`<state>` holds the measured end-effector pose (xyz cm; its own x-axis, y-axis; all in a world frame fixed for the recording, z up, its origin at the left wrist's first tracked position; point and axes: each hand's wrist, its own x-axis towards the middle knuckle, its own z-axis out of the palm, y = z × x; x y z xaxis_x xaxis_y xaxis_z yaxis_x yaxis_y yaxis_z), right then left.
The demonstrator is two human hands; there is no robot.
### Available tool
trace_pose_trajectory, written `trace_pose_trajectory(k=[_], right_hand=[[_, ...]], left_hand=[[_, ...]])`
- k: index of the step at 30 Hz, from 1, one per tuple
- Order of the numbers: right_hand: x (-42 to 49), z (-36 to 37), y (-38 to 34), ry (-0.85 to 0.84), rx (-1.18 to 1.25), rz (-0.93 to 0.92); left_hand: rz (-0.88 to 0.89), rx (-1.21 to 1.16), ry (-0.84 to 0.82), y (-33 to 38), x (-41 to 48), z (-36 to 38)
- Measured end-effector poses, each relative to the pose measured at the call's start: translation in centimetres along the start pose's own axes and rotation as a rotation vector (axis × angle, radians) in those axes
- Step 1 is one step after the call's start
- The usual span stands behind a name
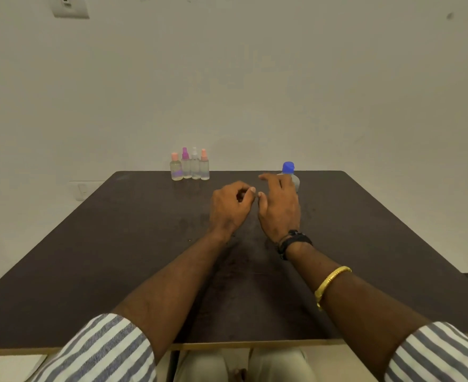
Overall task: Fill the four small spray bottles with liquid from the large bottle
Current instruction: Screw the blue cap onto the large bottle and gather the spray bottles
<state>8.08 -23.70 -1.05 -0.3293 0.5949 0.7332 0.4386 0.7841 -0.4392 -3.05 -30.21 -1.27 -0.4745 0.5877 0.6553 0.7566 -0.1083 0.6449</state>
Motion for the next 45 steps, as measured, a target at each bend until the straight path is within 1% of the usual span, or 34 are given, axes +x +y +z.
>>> trace_pose_trajectory(k=[3, 7, 9, 12, 16, 20, 29, 36, 42, 45], right_hand=[[-0.3, -1.1, 0.9, 0.043, -0.062, 0.090], [-0.5, -1.6, 2.4, 0.041, -0.112, 0.242], [-0.7, -1.5, 3.0, 0.042, -0.092, 0.299], [-0.8, -1.5, 4.0, 0.044, -0.037, 0.354], [-0.7, -1.1, 4.9, -0.032, 0.055, 0.381], [-0.2, -0.8, 5.3, -0.021, 0.151, 0.382], [3.0, -0.6, 7.9, 0.020, 0.177, 0.388], [5.4, -0.2, 12.1, 0.032, 0.181, 0.383], [9.1, 2.7, 14.6, 0.056, 0.240, 0.399], [10.3, 3.7, 16.1, 0.075, 0.288, 0.417]], left_hand=[[-0.119, -0.083, -0.048, 0.9, 0.1, 1.5], [-0.325, -0.198, -0.142, 1.2, 0.5, 3.4], [-0.359, -0.196, -0.161, 1.5, 0.5, 3.9], [-0.368, -0.203, -0.216, 2.0, 0.4, 4.6], [-0.368, -0.264, -0.283, 1.9, 0.3, 5.4], [-0.354, -0.283, -0.259, 2.0, 0.7, 6.2], [-0.317, -0.280, -0.230, 2.3, 4.1, 8.9], [-0.296, -0.269, -0.226, 2.1, 6.7, 13.3], [-0.322, -0.274, -0.177, 0.1, 11.0, 16.8], [-0.323, -0.279, -0.179, -0.6, 12.5, 18.8]])
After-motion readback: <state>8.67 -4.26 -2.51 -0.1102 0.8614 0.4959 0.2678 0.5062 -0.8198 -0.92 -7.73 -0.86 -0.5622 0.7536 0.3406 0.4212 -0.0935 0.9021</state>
